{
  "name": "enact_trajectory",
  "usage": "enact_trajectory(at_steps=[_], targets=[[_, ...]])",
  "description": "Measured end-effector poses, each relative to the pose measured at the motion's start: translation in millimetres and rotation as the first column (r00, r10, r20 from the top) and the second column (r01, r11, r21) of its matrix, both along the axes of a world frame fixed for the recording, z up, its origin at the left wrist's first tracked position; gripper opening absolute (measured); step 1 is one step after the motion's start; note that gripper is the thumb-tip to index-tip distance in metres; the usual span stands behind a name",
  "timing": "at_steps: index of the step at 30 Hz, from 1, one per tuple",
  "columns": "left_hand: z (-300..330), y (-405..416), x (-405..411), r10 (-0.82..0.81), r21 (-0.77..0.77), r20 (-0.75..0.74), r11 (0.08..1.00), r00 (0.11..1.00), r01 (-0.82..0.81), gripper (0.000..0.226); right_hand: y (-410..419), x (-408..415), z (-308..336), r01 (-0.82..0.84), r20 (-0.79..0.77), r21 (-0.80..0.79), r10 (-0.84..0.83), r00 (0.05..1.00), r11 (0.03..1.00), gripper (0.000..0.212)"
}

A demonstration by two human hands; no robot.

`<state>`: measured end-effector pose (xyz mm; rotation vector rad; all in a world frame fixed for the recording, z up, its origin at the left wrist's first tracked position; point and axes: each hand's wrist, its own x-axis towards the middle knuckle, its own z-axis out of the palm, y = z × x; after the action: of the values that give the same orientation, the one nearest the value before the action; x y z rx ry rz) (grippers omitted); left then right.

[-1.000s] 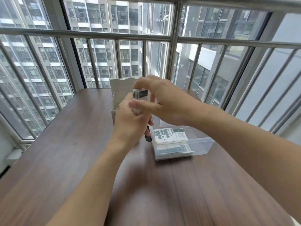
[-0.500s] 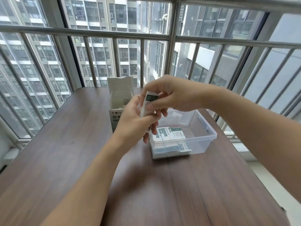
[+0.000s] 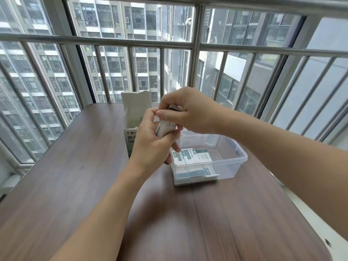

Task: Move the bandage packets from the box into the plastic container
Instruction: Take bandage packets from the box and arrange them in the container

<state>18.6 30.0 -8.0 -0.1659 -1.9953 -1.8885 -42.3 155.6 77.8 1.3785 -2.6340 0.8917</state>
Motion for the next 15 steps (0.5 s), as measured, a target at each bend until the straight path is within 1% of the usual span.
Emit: enact_trajectory(at_steps=[2,4,6,8,10,13,15], targets=[[0.2,-1.3,-0.7,-0.010,0.033,0.020,0.999,1.000,0.010,0.029,2.3,-0.7,2.0,-0.014,0.042,0.008,0.013,0.999,1.000,0.025],[-0.4,-3.0,-0.8,-0.012,0.035,0.020,0.999,1.000,0.011,0.027,5.0,-1.5,5.1,-0.053,0.110,0.068,0.046,0.993,0.996,0.027],[-0.6,-3.8,-0.9,-0.023,0.033,0.016,0.999,1.000,0.023,0.028,10.1,-4.2,9.5,-0.096,0.177,0.122,0.074,0.982,0.988,0.024],[-1.0,-4.7,-1.8,-0.033,0.031,0.015,0.999,0.999,0.032,0.028,15.3,-7.2,12.8,-0.116,0.193,0.132,0.089,0.977,0.984,0.017],[-1.9,-4.9,-3.4,-0.024,0.023,0.002,0.999,1.000,0.024,0.029,18.8,-9.4,12.7,-0.114,0.191,0.094,0.095,0.977,0.989,0.013],[-3.7,-5.2,-3.9,-0.017,0.004,-0.033,1.000,0.999,0.017,0.029,19.0,-11.4,9.1,-0.103,0.214,0.018,0.096,0.972,0.995,0.016],[-3.8,-5.6,-3.4,-0.013,0.010,-0.031,1.000,0.999,0.014,0.029,18.7,-12.9,7.0,-0.113,0.210,0.004,0.110,0.971,0.994,0.018]])
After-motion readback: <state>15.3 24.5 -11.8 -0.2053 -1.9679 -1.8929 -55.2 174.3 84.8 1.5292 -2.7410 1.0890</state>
